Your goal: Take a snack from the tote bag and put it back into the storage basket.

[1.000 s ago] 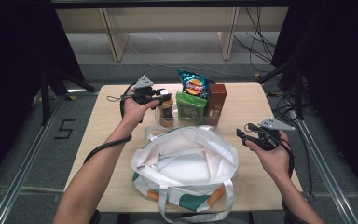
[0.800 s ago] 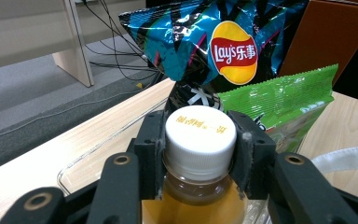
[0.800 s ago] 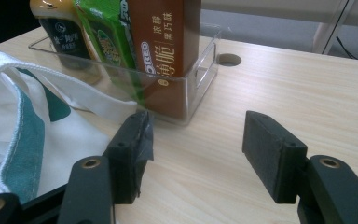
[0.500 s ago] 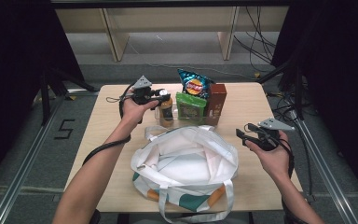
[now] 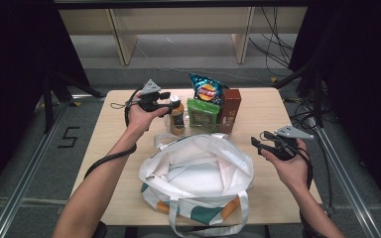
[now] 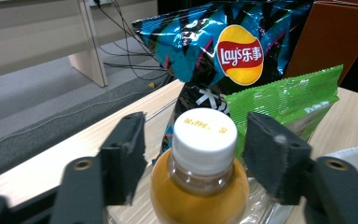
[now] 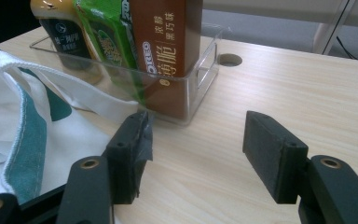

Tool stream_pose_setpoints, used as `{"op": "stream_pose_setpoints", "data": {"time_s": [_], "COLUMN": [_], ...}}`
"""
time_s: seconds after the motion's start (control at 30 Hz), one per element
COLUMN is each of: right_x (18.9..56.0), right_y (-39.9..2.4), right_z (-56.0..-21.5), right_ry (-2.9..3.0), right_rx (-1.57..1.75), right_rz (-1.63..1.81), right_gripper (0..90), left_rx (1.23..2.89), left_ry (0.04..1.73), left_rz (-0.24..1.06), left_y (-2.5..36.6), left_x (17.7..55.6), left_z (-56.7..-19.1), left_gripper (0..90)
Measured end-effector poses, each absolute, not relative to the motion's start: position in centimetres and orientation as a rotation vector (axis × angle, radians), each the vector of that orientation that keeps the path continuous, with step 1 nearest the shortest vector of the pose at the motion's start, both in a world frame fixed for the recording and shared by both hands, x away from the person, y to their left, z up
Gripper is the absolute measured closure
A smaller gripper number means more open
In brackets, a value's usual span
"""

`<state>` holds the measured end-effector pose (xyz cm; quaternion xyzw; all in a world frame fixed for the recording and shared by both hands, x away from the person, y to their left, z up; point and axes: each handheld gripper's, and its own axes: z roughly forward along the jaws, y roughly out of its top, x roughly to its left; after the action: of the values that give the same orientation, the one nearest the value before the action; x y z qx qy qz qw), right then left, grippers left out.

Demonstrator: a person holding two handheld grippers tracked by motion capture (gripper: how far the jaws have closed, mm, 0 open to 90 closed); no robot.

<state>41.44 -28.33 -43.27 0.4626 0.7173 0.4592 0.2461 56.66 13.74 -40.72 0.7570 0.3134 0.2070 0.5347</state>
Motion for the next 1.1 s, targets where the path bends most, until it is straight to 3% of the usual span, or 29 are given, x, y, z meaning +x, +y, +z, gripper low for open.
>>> {"op": "stream_pose_setpoints", "data": {"time_s": [0.47, 1.1], "right_x": [41.3, 41.4], "right_y": [-28.3, -28.2], "right_z": [-43.2, -43.3], "right_ry": [1.952, 1.940], "right_rx": [1.286, 1.278], "right_rz": [1.254, 1.260], "right_gripper": [41.8, 41.7], "left_rx": [1.776, 1.754], "left_ry": [0.781, 0.797], "left_rz": [0.486, 0.476], "left_y": [14.4, 16.2], "left_x": [55.1, 51.6], "left_z": [-40.1, -39.6], "left_gripper": [26.0, 23.4]}}
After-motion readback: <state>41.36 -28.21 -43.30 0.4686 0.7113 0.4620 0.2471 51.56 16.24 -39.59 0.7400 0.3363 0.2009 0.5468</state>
